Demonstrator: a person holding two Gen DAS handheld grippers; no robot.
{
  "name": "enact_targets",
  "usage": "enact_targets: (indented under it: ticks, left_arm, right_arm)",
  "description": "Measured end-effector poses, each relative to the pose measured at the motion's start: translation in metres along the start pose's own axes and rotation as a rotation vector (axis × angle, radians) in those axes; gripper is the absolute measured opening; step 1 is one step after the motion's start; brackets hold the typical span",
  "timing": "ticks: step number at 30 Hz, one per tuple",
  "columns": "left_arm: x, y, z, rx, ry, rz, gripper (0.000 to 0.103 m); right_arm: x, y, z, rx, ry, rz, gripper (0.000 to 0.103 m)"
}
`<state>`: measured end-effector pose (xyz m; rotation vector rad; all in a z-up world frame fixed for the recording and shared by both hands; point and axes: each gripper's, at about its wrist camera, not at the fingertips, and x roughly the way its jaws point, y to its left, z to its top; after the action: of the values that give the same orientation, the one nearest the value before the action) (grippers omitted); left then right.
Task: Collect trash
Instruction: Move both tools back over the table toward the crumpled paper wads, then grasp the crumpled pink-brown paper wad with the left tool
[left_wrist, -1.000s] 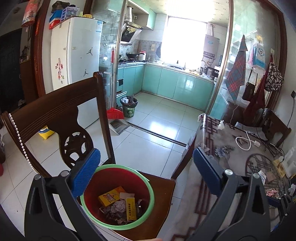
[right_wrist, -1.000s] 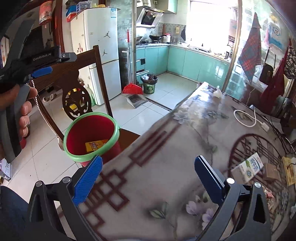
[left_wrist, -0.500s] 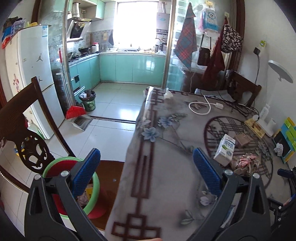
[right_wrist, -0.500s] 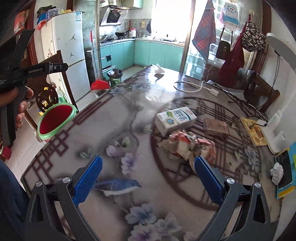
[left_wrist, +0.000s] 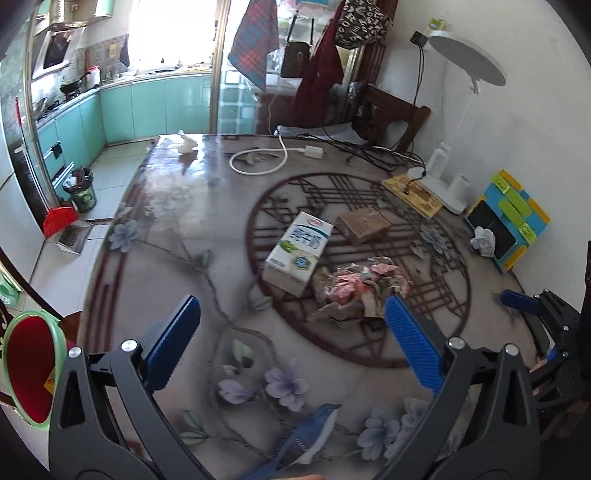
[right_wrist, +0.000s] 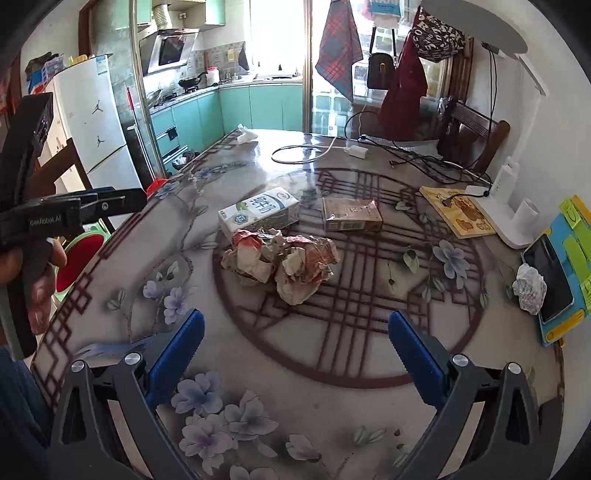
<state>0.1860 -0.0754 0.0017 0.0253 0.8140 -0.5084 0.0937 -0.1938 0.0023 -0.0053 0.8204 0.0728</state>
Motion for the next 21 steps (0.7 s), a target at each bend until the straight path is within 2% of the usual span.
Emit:
enact_targets:
  ticks: [6, 11, 16, 21]
  left_arm:
    - [0.048, -0.034, -0.004, 0.0, 0.079, -0.033, 0.098]
    - [0.08, -0.047, -0.009, -0.003, 0.113, 0.006, 0.098]
    - [0.105, -0.043, -0.008, -0.076, 0.139, 0.049, 0.098]
    - [0.123, -0.041, -0.005, -0.146, 0.166, 0.053, 0.098]
  right_arm:
    - [-0.002, -0.021, 0.003, 0.045, -0.01, -0.004, 0.097]
    - [-0.004, -0.04, 0.004, 0.081, -0.022, -0.017, 0.097]
    - [-0.007, -0.05, 0.005, 0.098, -0.031, -0.03, 0.097]
    - [-0.01, -0.054, 0.008, 0.099, -0.043, -0.028, 0.097]
